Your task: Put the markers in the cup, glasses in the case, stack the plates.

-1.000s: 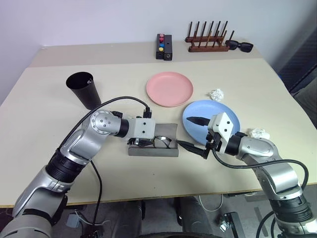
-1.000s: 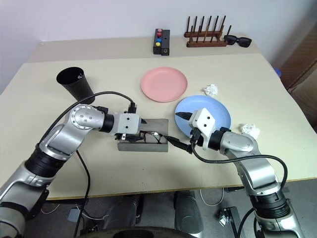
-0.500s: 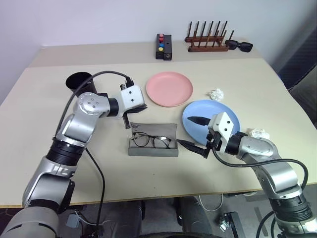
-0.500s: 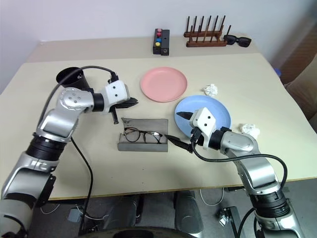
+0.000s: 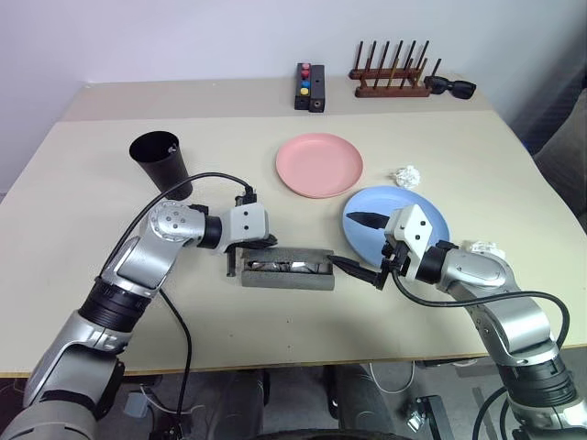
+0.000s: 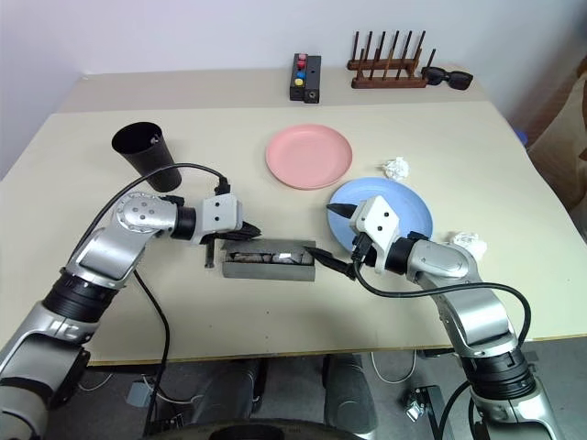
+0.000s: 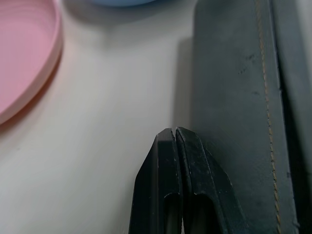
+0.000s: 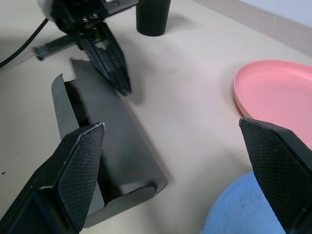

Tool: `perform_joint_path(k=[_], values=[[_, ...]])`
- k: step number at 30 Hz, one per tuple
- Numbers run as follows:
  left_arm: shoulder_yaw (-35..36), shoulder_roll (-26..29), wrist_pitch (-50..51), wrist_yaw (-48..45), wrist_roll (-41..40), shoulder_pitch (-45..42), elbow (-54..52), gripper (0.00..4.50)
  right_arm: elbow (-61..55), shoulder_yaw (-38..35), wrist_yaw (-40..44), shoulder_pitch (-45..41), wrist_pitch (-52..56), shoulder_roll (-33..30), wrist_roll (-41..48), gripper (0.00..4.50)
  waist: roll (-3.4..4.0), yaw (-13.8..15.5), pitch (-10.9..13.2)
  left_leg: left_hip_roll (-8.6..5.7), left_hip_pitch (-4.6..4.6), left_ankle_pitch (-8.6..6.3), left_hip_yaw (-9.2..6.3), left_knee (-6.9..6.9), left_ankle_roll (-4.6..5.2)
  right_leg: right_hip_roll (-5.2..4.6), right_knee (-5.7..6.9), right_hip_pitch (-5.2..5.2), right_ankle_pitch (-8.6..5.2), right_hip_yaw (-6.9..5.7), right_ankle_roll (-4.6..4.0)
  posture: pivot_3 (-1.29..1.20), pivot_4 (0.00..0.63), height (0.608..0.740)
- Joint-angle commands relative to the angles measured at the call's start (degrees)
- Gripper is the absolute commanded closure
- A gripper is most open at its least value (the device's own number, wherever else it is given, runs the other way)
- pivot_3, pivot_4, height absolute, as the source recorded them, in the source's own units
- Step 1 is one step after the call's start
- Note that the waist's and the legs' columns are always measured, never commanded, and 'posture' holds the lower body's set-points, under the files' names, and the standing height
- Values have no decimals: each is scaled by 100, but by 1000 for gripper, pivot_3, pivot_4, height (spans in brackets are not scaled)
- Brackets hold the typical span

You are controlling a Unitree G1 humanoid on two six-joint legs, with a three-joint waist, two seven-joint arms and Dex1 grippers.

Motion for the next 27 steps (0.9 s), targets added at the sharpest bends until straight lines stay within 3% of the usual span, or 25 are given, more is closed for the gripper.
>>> perform_joint_path(k=[1, 11, 16, 21, 27], values=[[121, 171, 20, -56, -87, 185, -581, 4468, -58, -52, 10, -86, -104, 27, 18, 0, 0, 0, 0, 0, 0, 0, 0, -1, 0, 0, 0, 0, 0, 0, 0, 0, 150, 739], [159, 215, -248, 82, -23, 469, -564, 4468, -15, -11, 40, -138, -118, 48, 11, 0, 0, -3, 0, 1, 2, 0, 0, -1, 1, 1, 1, 0, -9, 0, -15, 0, 150, 739], [750, -349, -281, 864, -275, 320, -127, 4468, 52, -28, -81, -233, -172, 105, -83, 0, 0, 6, 0, 0, 1, 0, 0, 2, 1, 1, 0, 2, -7, 0, -12, 0, 150, 739], [1329, -489, -178, 1332, -512, 300, 159, 4468, 422, 77, -355, -603, -387, 261, -491, 0, 0, -23, 0, 1, 6, 0, 0, -2, 1, 1, 1, 1, 1, -1, 1, 0, 150, 739], [2478, -619, -208, 1789, -1284, 849, 198, 4468, 2277, 866, -1098, -2018, -869, 796, -1876, 0, 1, -108, -1, 2, 10, 0, 3, -4, 0, 1, 3, -2, 4, 0, -3, 0, 150, 739]])
